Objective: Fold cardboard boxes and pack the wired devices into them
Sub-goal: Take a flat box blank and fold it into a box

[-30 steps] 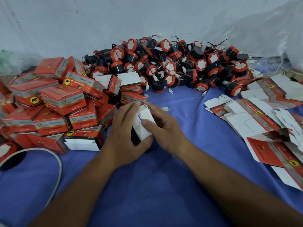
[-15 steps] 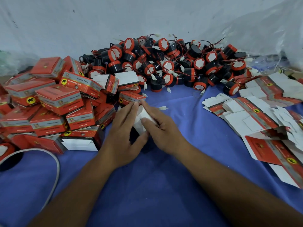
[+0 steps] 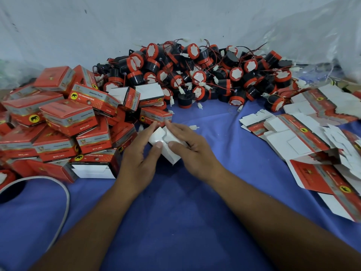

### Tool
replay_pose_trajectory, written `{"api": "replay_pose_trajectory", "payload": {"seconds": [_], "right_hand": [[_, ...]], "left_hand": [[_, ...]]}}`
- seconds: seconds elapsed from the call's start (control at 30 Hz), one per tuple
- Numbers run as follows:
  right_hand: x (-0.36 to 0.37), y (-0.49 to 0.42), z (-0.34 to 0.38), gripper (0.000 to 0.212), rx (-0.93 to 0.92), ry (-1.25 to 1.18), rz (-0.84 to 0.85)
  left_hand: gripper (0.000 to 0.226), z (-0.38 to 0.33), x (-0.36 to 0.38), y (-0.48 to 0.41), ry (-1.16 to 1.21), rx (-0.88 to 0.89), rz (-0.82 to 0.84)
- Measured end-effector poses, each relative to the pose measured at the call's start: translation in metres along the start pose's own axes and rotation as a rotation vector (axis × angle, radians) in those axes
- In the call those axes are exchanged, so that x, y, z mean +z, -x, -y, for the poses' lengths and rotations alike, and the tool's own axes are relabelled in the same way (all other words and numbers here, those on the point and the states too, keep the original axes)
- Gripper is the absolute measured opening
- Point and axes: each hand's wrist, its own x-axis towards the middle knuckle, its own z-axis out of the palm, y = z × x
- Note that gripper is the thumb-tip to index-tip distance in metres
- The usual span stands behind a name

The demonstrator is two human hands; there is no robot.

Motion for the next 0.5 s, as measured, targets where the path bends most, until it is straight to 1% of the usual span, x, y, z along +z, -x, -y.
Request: {"api": "replay_pose_trajectory", "payload": {"seconds": [0.1,0.17,0.3,0.4,0.5], "right_hand": [[-0.0009,-0.0002,-0.0002,0.049,-0.062,0.072,0.031],[-0.0021,-0.0010,0.0003,0.046,-0.117,0.128,0.043],[-0.0039,-0.0009,0.0020,0.044,-0.179,0.229,0.016],[-0.0021,0.0004,0.0017,0.045,-0.234,0.310,-0.024],[-0.0028,-0.0012,0.0005,0.045,-0.261,0.367,0.027]], "left_hand": [[0.042,0.0035,-0.0009,0.0003,0.005,-0.056,0.025],[0.045,0.0061,-0.0016,0.0001,0.003,-0.072,0.055],[0.048,0.0049,-0.0002,-0.0003,-0.033,-0.030,0.079],[0.044,0.0036,0.0002,0.0004,-0.062,-0.003,0.053],[0.045,0.0042,0.0000,0.0017,-0.078,-0.001,0.023]]}}
